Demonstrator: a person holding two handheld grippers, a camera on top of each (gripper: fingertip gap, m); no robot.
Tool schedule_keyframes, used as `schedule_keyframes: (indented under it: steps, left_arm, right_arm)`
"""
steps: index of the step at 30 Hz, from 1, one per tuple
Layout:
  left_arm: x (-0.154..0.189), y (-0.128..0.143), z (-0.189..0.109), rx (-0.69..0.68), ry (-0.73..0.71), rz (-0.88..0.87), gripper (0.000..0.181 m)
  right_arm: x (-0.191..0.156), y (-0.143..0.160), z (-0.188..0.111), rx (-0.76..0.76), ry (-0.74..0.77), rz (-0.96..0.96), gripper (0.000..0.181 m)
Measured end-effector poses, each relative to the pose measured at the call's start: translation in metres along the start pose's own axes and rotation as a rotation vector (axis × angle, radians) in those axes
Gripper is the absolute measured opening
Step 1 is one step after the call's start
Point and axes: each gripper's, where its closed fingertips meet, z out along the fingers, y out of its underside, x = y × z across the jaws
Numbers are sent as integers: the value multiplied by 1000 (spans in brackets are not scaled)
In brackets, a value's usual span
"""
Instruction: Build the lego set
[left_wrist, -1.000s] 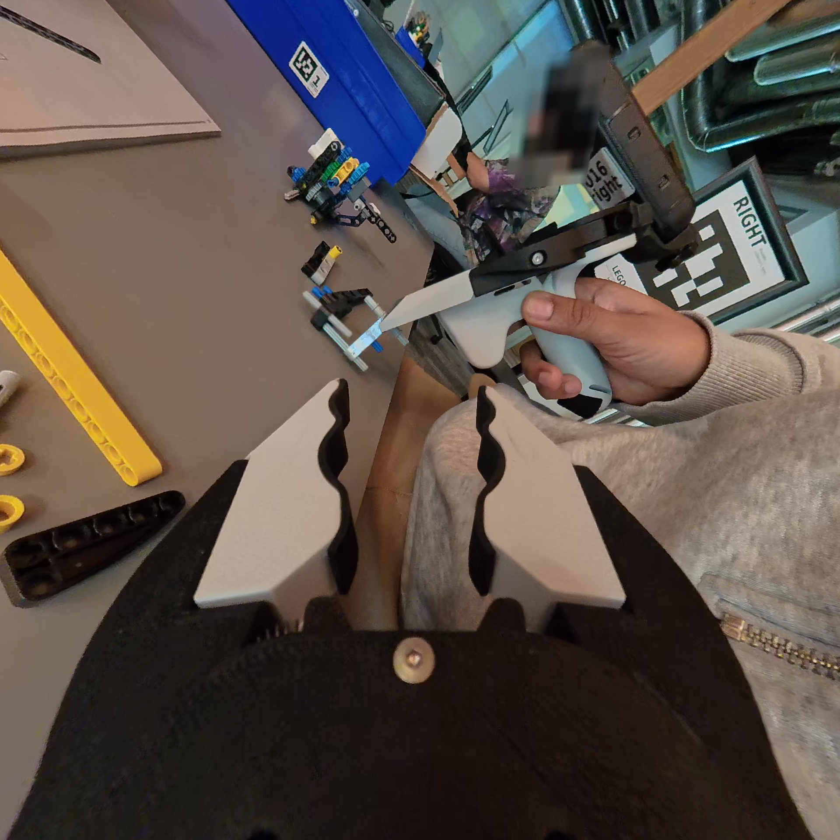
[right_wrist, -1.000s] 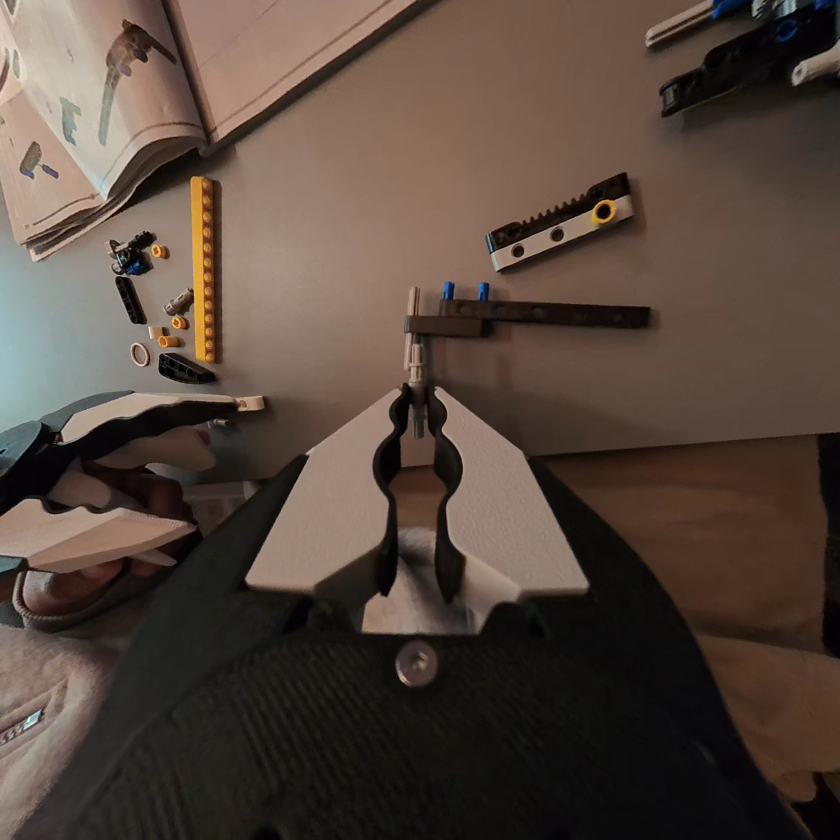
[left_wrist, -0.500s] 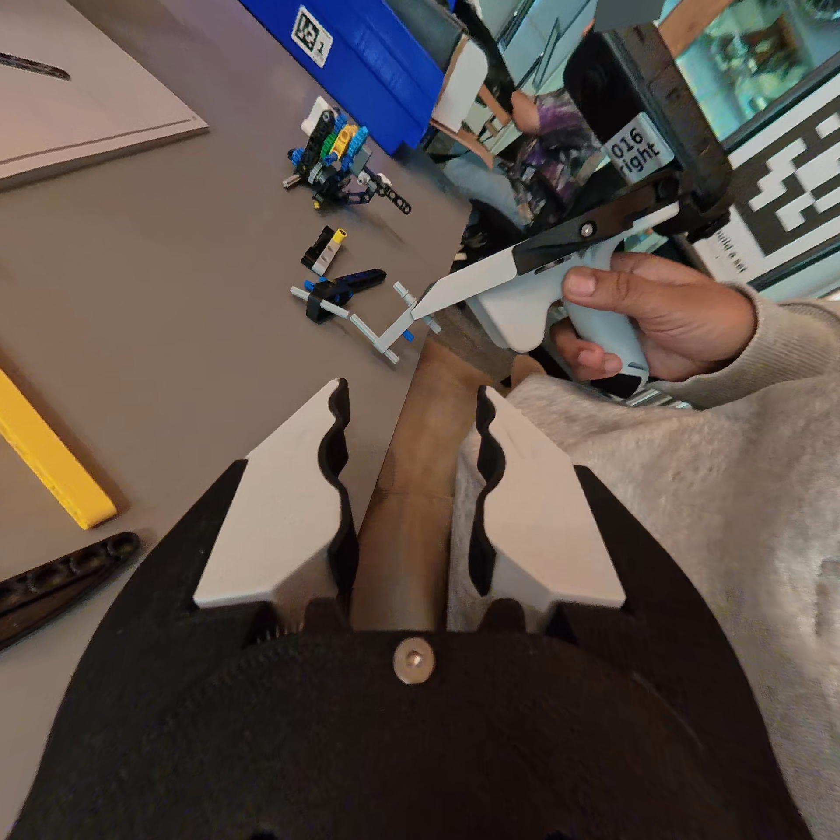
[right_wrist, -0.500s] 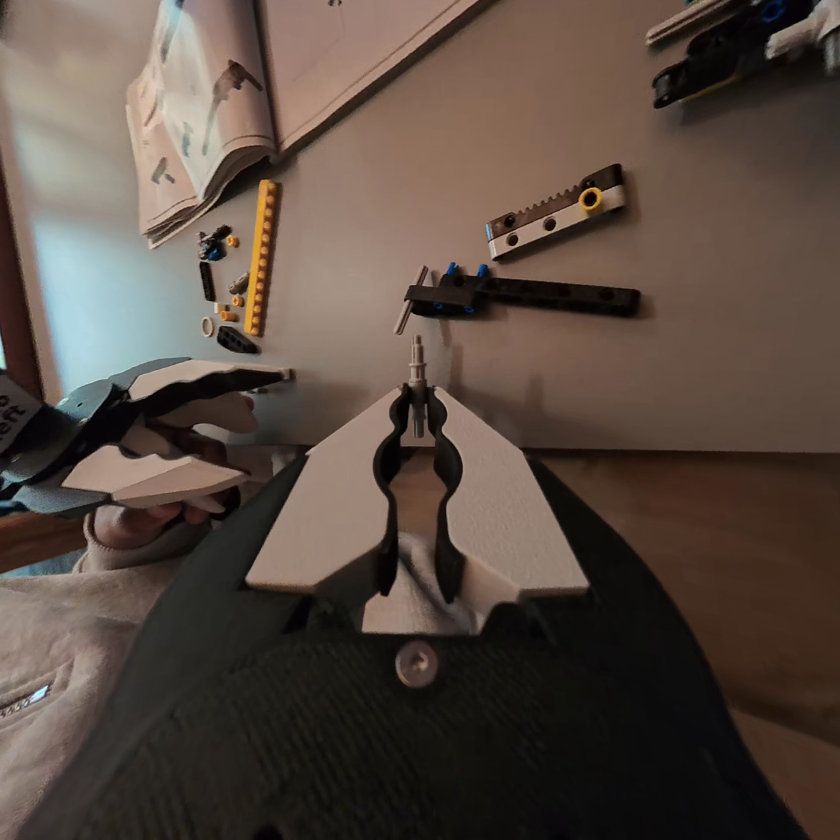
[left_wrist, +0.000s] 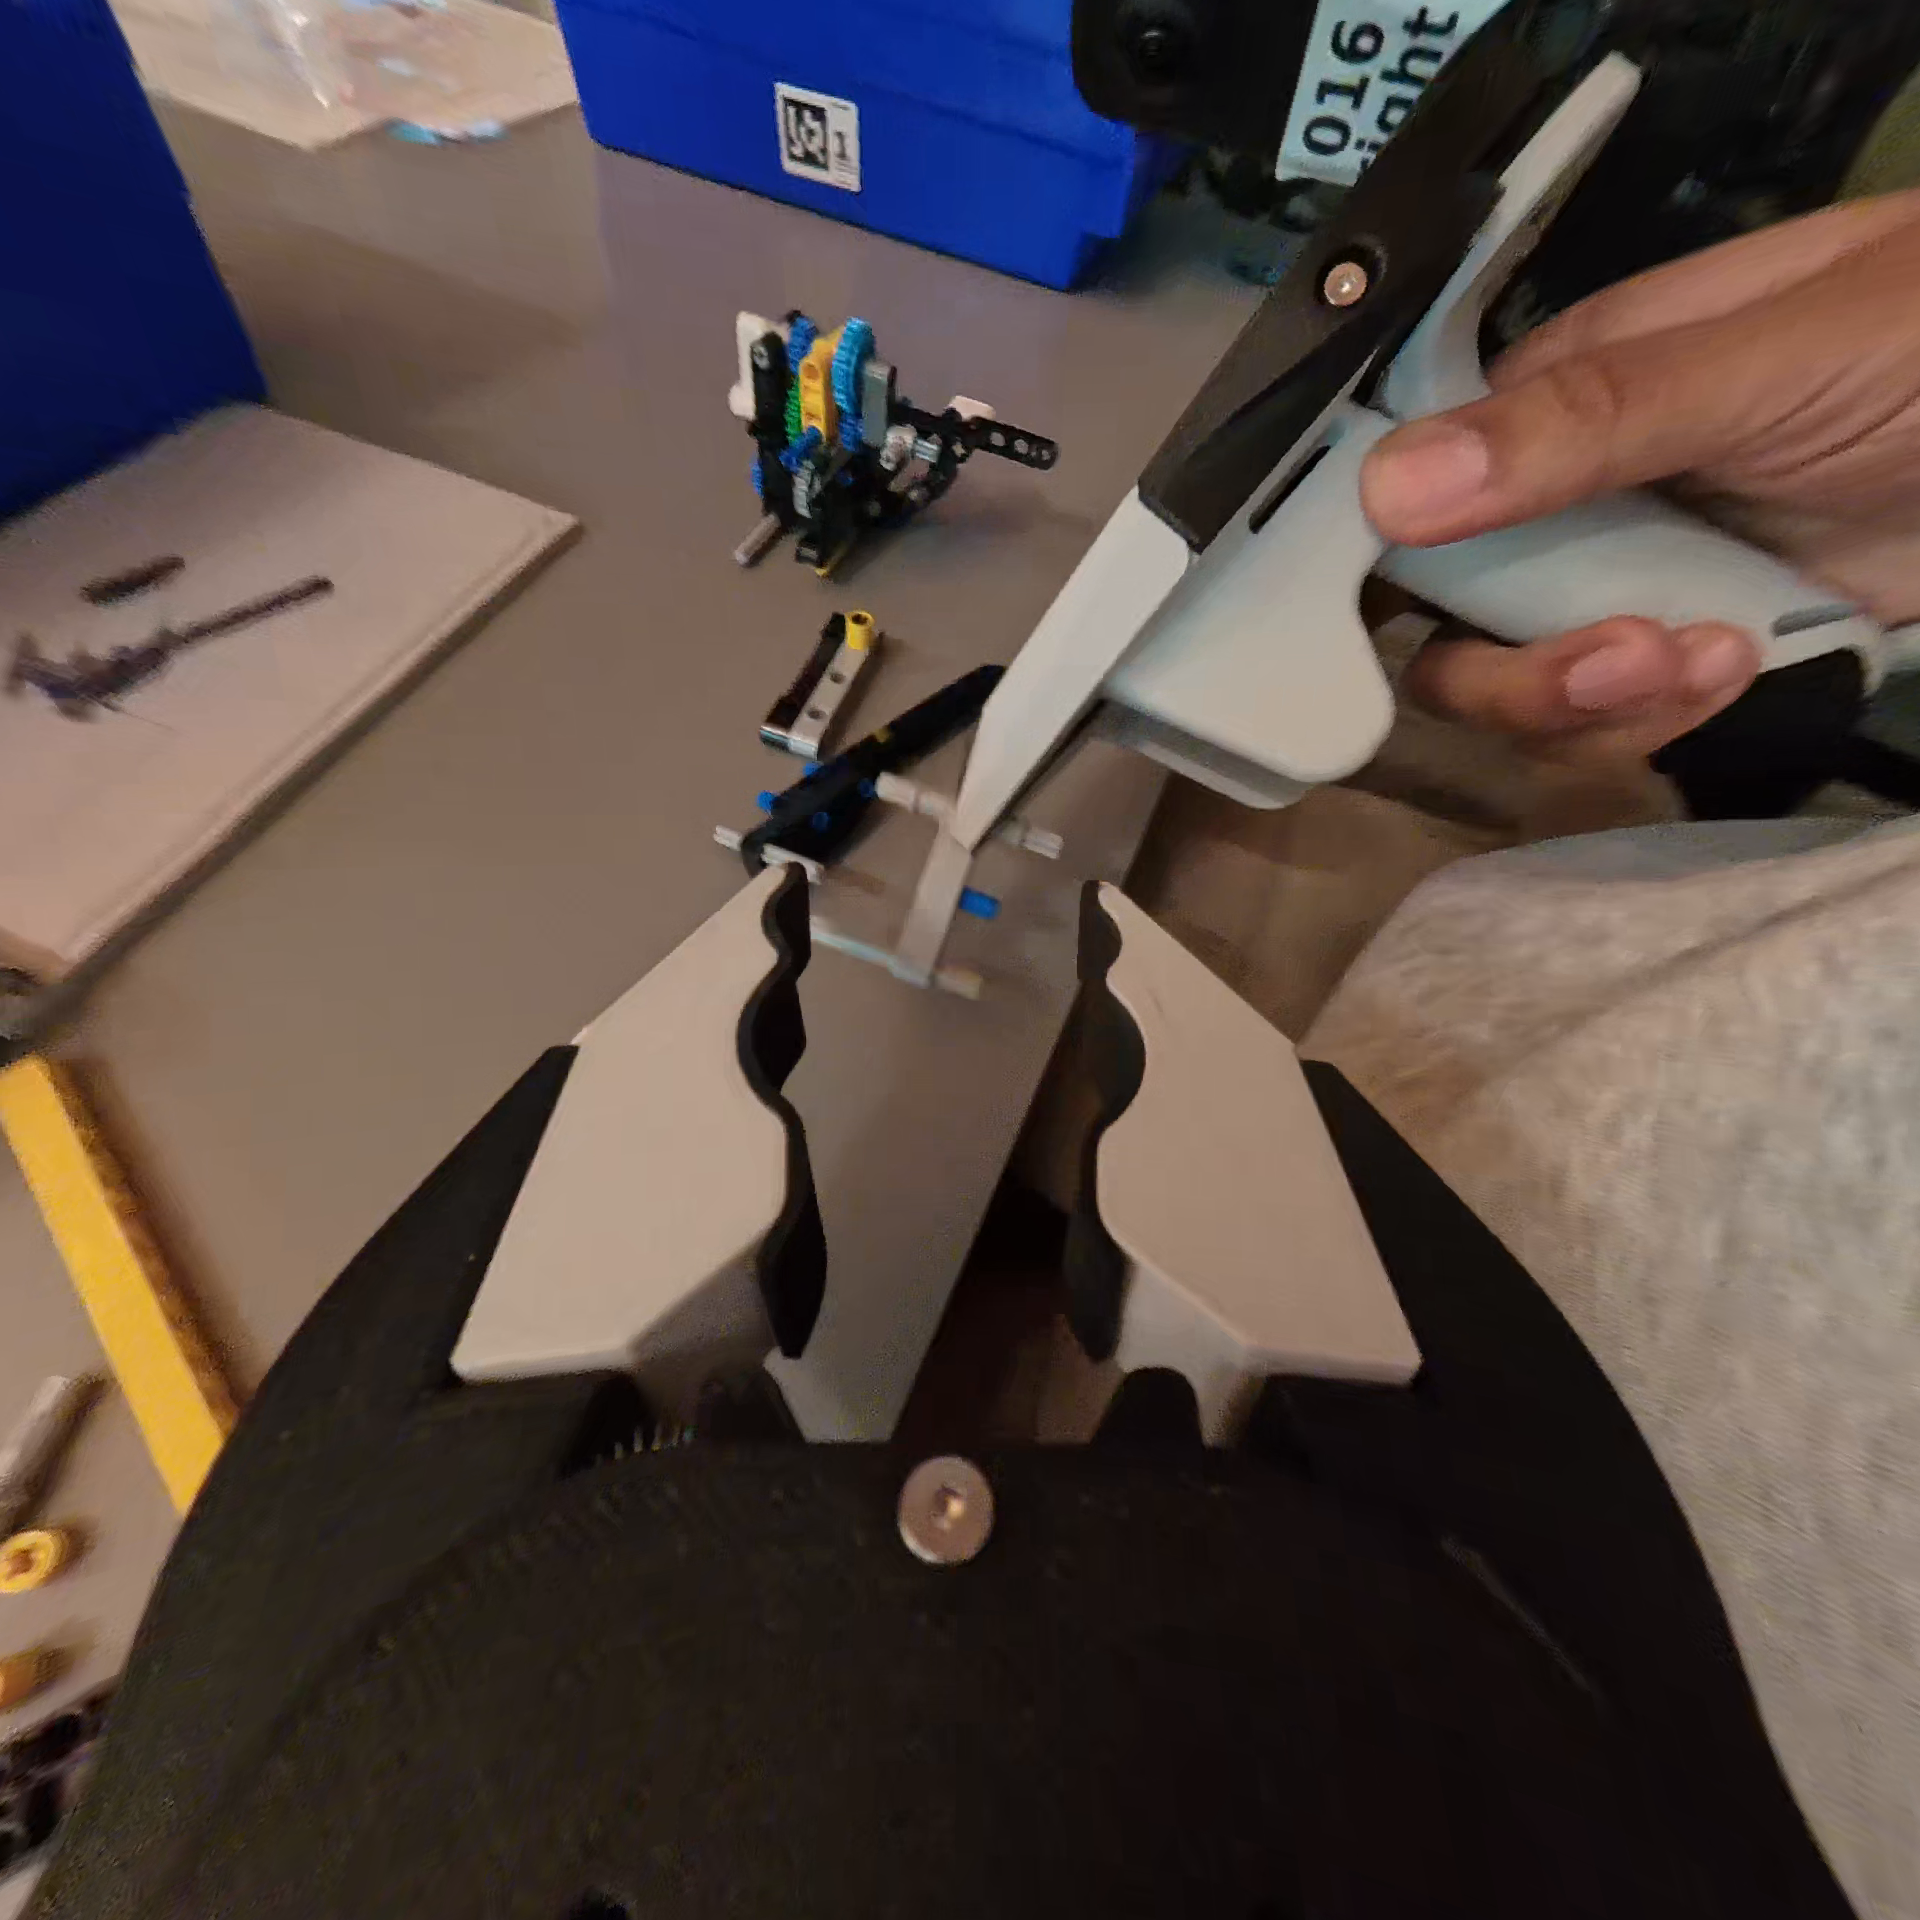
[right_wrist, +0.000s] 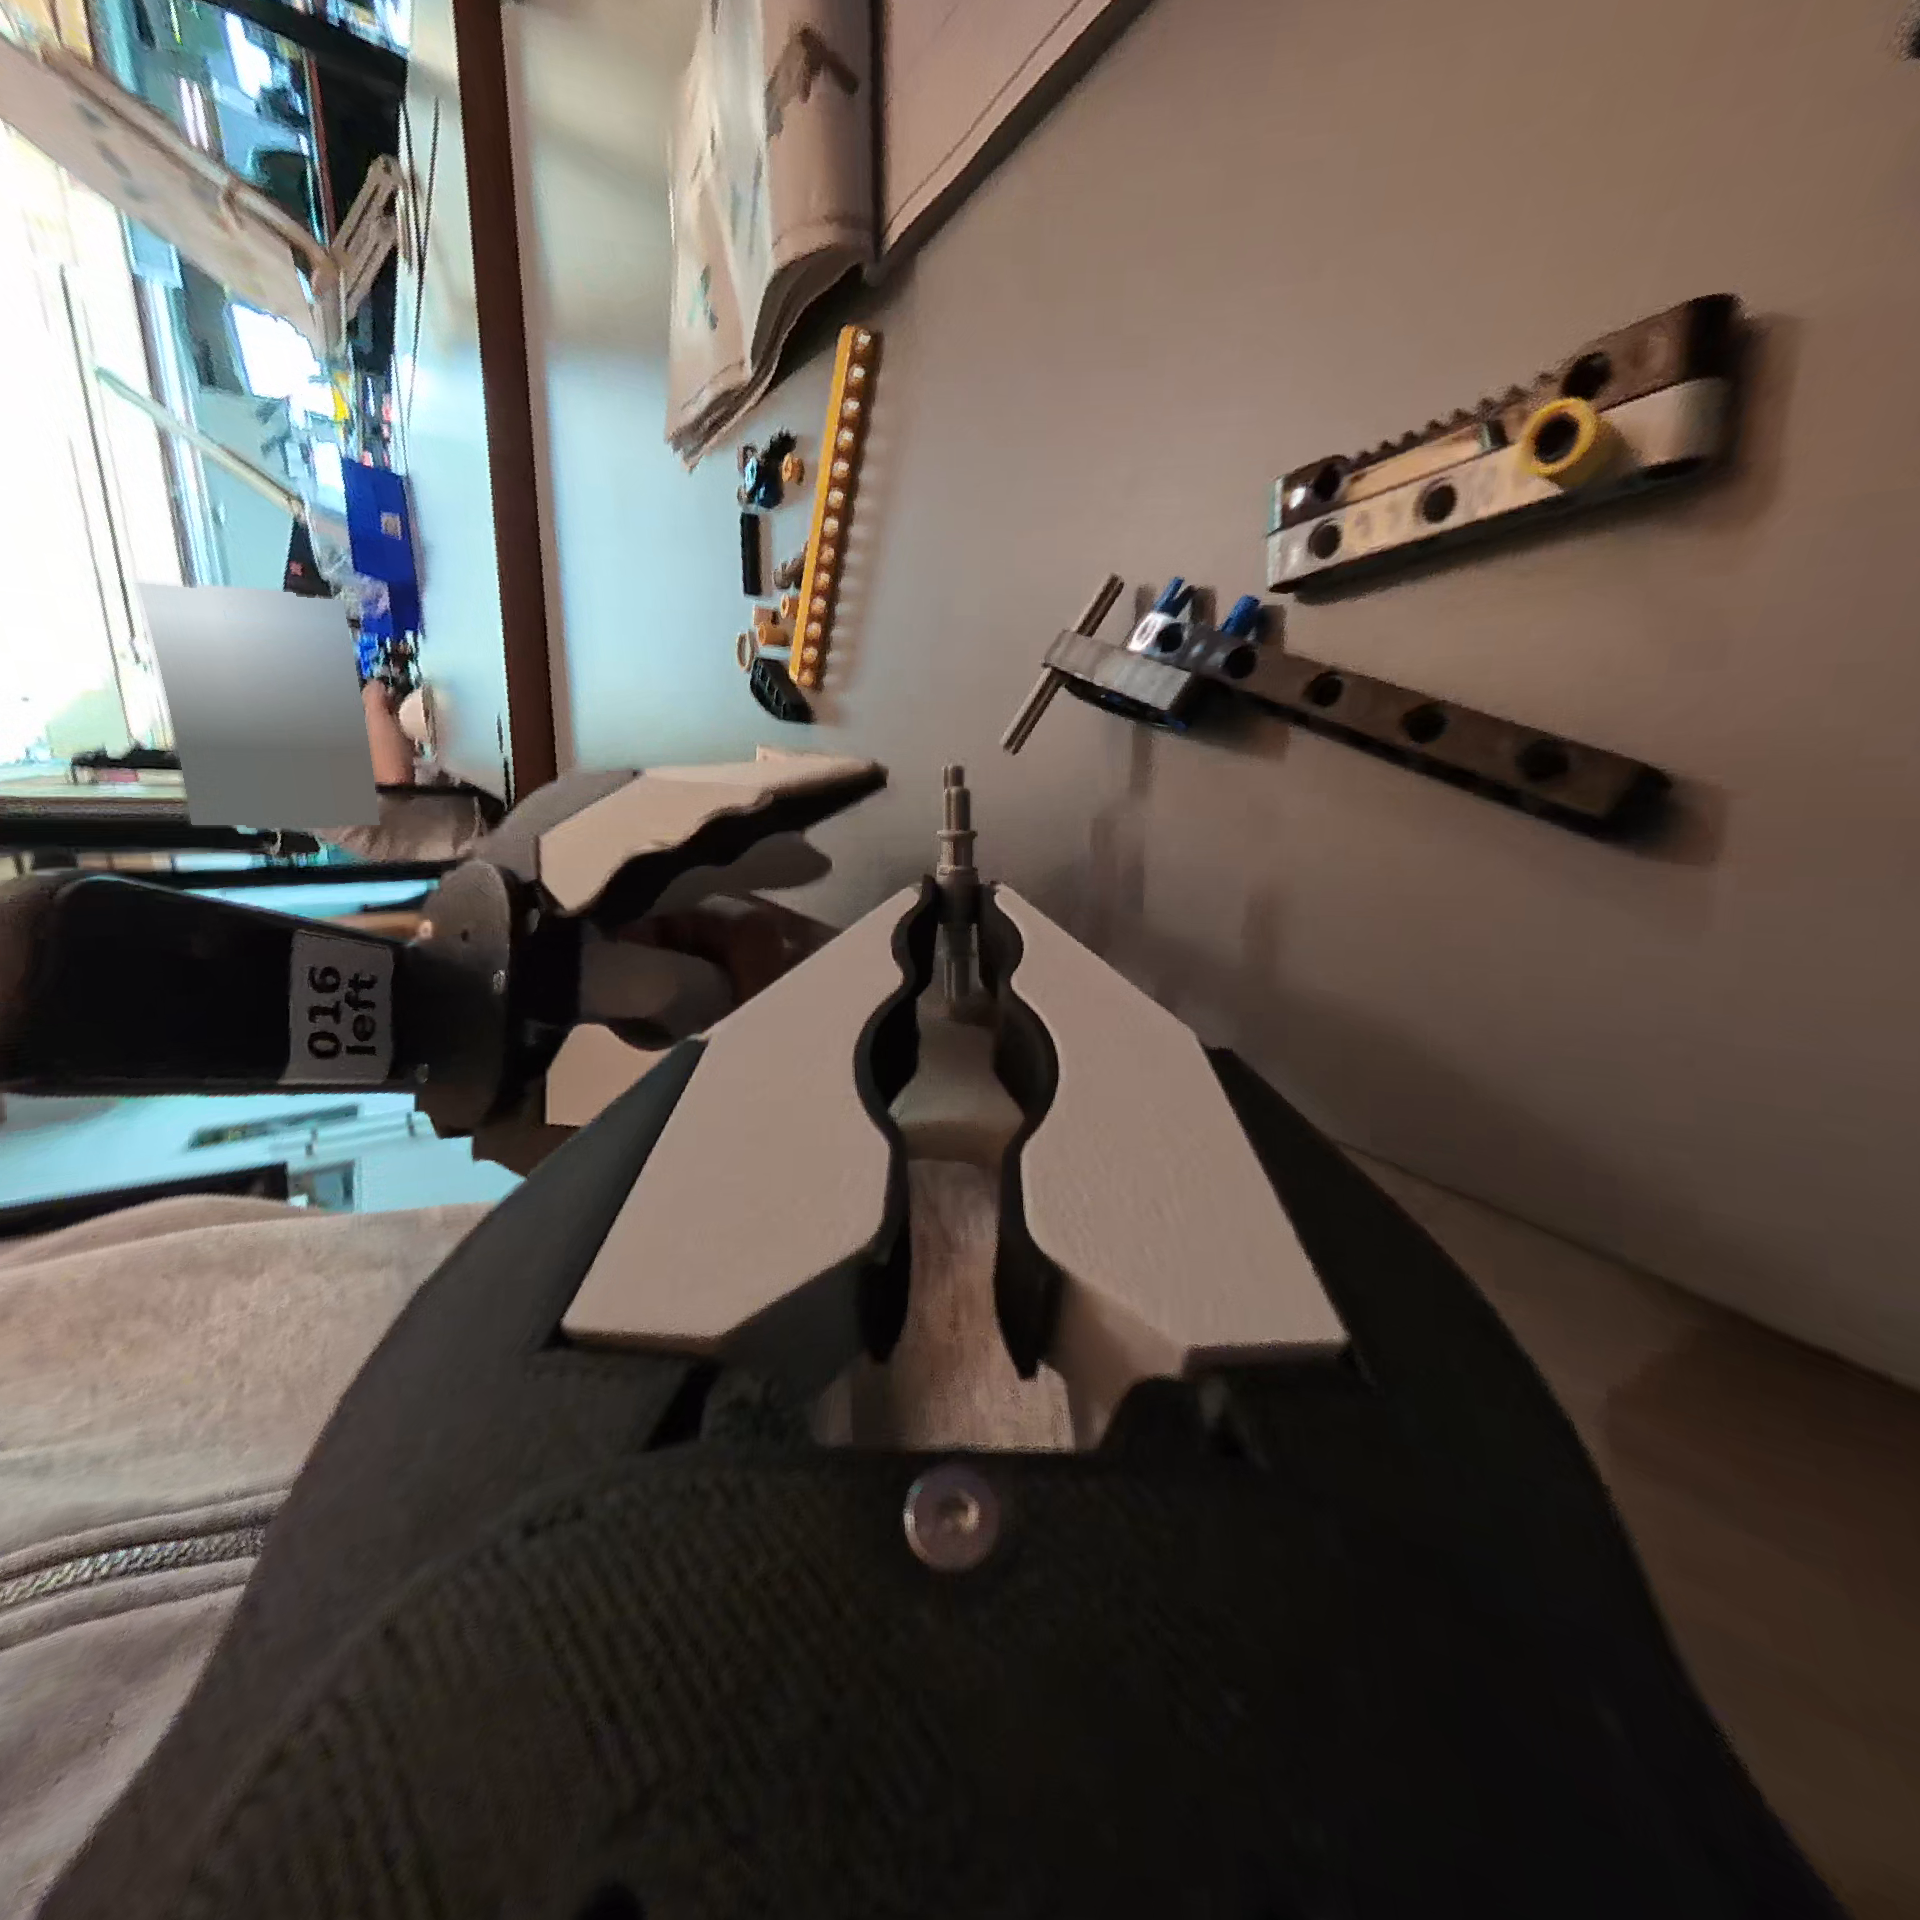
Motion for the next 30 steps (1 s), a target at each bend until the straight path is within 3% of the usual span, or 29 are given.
schedule_keyframes:
  steps: [1,9,15,17,22,26,30]
  left_arm:
    - [0,-2,2,4,-23,38,48]
    - [5,15,10,-88,-64,170,16]
    - [7,16,8,-77,-57,146,4]
    - [6,15,6,-61,-57,123,4]
    - [4,7,-3,15,-6,-28,4]
    - [11,-11,-16,149,174,-264,4]
    - [17,-31,-41,305,400,-487,4]
  right_arm:
    - [0,2,1,-28,-3,-15,6]
    - [-6,3,-2,-86,-92,-36,6]
    - [-12,9,-3,-124,-112,-84,8]
    - [-20,7,-4,-123,-164,-85,16]
    - [-34,1,-11,-146,-318,-112,20]
    - [-56,0,-28,-177,-547,-263,18]
    - [-68,1,-36,-65,-634,-647,18]
